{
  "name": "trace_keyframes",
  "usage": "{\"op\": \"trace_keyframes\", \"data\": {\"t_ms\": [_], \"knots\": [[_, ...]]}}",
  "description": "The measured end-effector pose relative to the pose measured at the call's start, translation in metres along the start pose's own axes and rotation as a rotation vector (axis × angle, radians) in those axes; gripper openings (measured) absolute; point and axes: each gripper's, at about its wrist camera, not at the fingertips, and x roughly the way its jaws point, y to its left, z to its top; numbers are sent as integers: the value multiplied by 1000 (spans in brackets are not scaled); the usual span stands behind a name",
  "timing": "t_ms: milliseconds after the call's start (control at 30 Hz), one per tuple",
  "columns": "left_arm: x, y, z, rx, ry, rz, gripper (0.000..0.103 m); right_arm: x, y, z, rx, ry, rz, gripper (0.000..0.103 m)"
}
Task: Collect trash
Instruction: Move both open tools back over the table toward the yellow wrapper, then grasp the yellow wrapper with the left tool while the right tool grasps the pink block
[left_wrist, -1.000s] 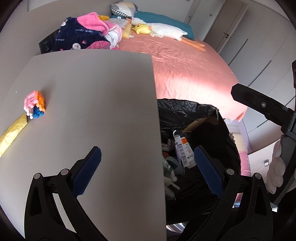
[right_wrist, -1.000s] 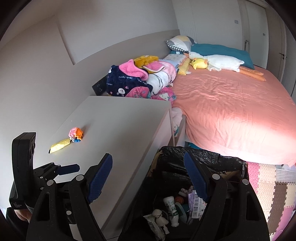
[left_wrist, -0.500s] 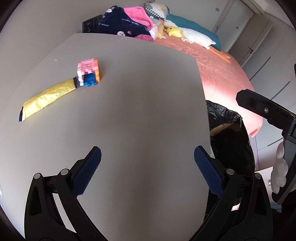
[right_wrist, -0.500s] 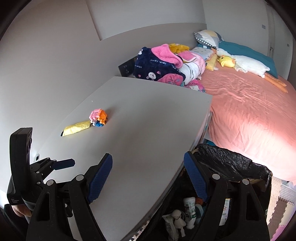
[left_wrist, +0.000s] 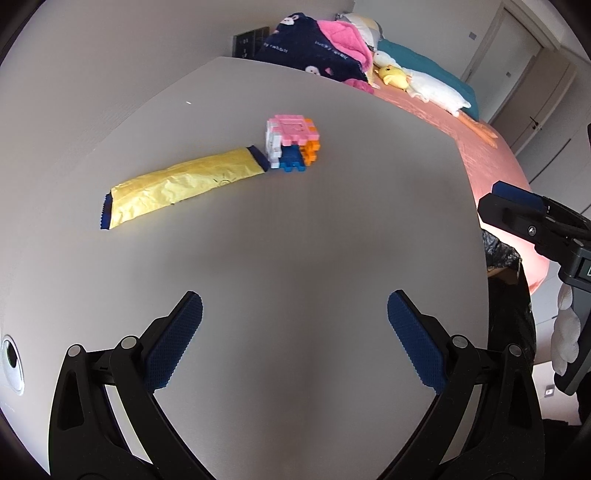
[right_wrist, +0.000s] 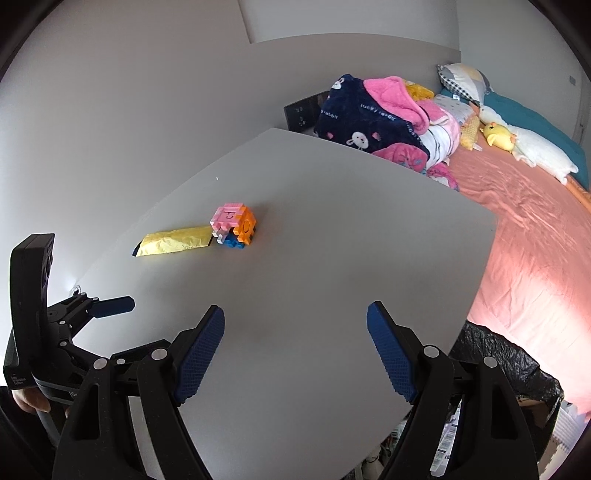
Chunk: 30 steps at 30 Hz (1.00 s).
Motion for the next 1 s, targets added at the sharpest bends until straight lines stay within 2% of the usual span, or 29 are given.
{"op": "trace_keyframes", "data": {"t_ms": [367, 567, 833, 1000], "knots": [[11, 39, 20, -15, 20, 20, 97, 54, 30, 33, -101, 40, 24, 80], [15, 60, 39, 1, 23, 54, 97, 85, 43, 47, -139, 79, 39, 80], [33, 76, 60, 71, 51, 98, 97, 120, 55, 60, -137, 124, 47, 80], [37, 86, 68, 110, 48, 111, 97, 132, 59, 61, -170, 121, 55, 80]]}}
